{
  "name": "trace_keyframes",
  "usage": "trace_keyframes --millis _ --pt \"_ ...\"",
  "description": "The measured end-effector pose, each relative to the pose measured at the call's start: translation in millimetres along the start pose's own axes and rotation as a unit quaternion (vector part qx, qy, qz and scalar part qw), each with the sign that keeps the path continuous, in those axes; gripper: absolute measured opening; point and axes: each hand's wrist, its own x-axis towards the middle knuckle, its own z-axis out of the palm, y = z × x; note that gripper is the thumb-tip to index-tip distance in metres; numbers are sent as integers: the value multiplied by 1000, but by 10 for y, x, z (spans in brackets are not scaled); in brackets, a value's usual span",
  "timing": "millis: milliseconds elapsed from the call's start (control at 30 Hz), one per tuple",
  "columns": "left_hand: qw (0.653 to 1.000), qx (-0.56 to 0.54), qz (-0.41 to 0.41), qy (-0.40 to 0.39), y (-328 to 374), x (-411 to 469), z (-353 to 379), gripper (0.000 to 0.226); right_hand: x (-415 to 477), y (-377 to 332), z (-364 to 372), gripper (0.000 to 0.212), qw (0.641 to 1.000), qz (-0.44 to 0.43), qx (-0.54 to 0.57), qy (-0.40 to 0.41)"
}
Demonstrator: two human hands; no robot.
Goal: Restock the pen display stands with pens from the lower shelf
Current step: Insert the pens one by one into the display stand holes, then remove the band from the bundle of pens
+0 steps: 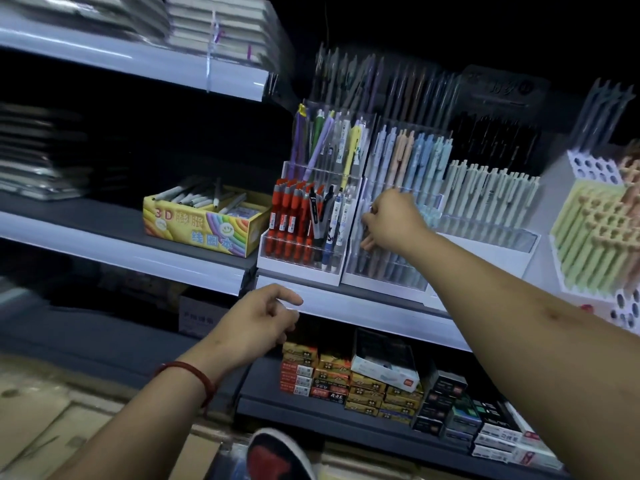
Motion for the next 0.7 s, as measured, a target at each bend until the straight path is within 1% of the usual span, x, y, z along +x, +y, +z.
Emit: trace_keyframes --millis 100,167,200,267,300,333,400,467,533,600,700 --pt "997 70 15 16 36 -197 -120 12 -67 59 5 29 999 13 37 6" --pt "993 109 22 48 110 -323 -266 13 -181 68 10 27 993 46 103 15" --pt "990 121 21 66 149 -376 -360 14 -253 59 21 25 989 56 131 32" --pt "986 133 15 99 239 -475 -568 15 -415 -26 80 23 986 35 132 98" --pt "984 138 11 113 288 -520 -683 15 -519 -108 124 21 986 7 117 119" --pt "981 147 6 124 338 -555 -797 14 -634 -217 176 17 985 -27 115 123" --pt "975 169 0 142 432 -584 -1025 12 -849 -483 307 14 980 -85 160 82" --pt "966 196 6 165 493 -554 -1238 9 -979 -767 467 14 969 -111 220 26" --pt "958 216 12 186 506 -439 -1443 8 -966 -1019 654 17 960 -129 248 -22" --pt "954 229 15 192 497 -231 -1673 12 -818 -1250 851 19 959 -133 248 -40" --pt "946 260 37 190 450 254 -2040 15 -404 -1526 1120 14 966 -132 221 -33"
